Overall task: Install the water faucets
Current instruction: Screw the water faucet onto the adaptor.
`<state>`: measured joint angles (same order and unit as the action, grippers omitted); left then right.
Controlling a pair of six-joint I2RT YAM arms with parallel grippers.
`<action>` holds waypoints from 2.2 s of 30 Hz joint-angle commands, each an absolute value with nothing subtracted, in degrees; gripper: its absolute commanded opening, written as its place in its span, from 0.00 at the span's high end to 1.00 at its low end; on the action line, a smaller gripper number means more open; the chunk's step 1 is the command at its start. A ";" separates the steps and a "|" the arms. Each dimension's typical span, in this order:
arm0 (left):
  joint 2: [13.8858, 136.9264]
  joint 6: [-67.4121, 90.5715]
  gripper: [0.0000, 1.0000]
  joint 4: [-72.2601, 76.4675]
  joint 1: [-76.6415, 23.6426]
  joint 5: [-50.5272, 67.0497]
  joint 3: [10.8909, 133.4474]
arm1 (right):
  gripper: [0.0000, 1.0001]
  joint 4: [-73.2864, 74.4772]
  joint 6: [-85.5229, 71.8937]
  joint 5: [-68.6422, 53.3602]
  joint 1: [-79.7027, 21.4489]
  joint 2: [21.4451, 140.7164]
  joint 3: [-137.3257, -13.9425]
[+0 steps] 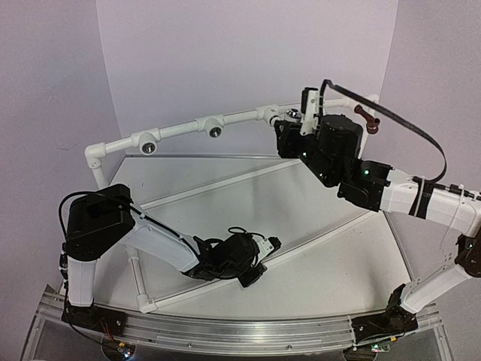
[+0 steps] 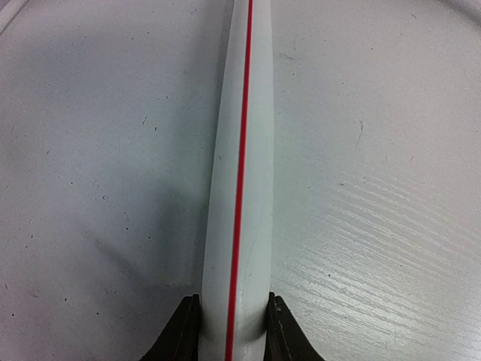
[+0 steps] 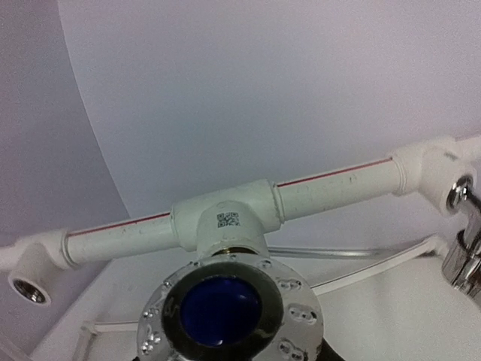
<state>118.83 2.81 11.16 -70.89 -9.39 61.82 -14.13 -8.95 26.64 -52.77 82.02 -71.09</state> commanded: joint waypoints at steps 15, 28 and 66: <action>127.24 11.51 1.00 -7.38 -70.31 -8.31 56.01 | 0.53 -13.56 -54.88 16.21 -49.05 75.40 -69.66; 127.35 11.34 1.00 -7.29 -70.34 -8.24 56.33 | 0.08 7.65 -24.43 13.58 -49.04 65.49 -68.61; 127.43 11.26 1.00 -7.38 -70.23 -8.32 56.51 | 0.14 -12.30 97.12 18.05 -49.04 79.28 -72.01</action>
<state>118.91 2.83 11.51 -70.83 -9.15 61.82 -6.26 96.98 15.52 -49.15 78.75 -72.12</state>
